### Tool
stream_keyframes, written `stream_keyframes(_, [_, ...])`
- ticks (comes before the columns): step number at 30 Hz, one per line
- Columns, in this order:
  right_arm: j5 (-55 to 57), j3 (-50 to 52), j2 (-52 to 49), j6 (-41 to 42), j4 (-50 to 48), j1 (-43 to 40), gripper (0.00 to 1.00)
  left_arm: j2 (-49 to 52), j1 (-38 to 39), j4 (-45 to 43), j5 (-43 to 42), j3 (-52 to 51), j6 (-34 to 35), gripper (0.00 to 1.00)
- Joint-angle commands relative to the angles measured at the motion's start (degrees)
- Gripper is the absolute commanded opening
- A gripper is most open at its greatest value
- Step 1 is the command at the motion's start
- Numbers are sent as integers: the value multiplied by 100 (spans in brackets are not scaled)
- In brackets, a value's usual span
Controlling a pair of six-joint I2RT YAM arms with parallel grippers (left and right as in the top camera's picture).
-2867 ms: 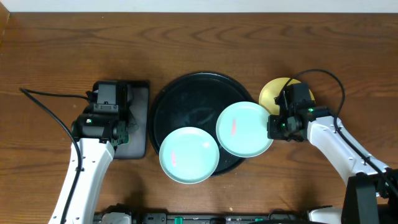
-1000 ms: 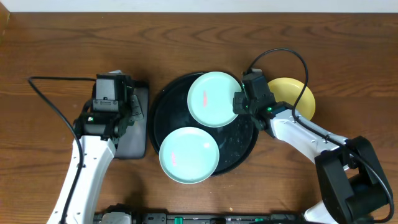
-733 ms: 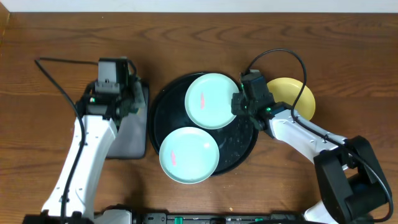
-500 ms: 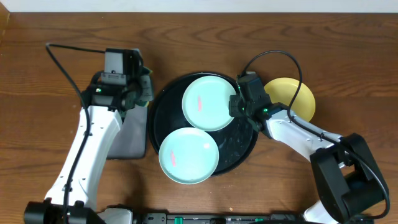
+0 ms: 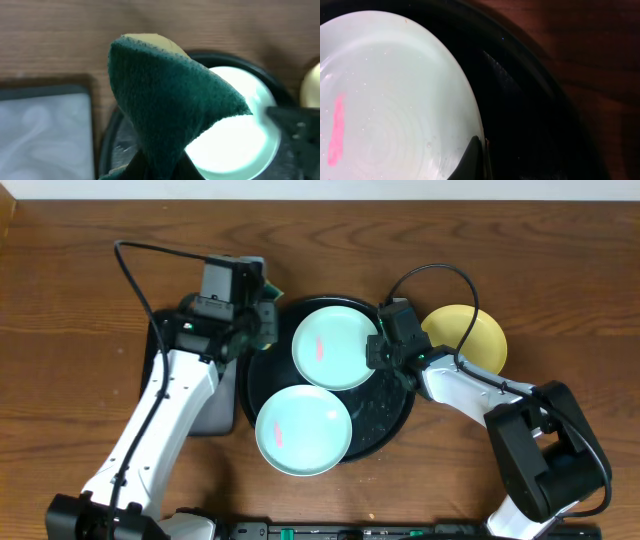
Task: Clean dirty plates on tray and stack at the side
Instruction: 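Move the left gripper with sponge toward the light-blue plate, then scrub the light-blue plate with the sponge while right gripper holds rim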
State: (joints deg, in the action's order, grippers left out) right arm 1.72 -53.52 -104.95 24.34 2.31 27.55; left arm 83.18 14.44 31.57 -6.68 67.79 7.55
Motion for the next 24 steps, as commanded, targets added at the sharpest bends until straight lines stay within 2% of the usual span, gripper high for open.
stream_keyframes(1, [15, -81, -22, -85, 7, 61, 1, 0, 170, -214, -66, 186, 435, 7])
stream_keyframes(13, [13, -81, -22, -188, 4, 61, 1, 728, 667, -841, -63, 181, 872, 7])
stream_keyframes(17, [13, -81, -22, -448, 2, 63, 11, 1104, 671, -892, -66, 181, 914, 8])
stream_keyframes(24, [17, -81, -22, -472, -42, 57, 12, 1593, 693, -1051, -66, 181, 911, 7])
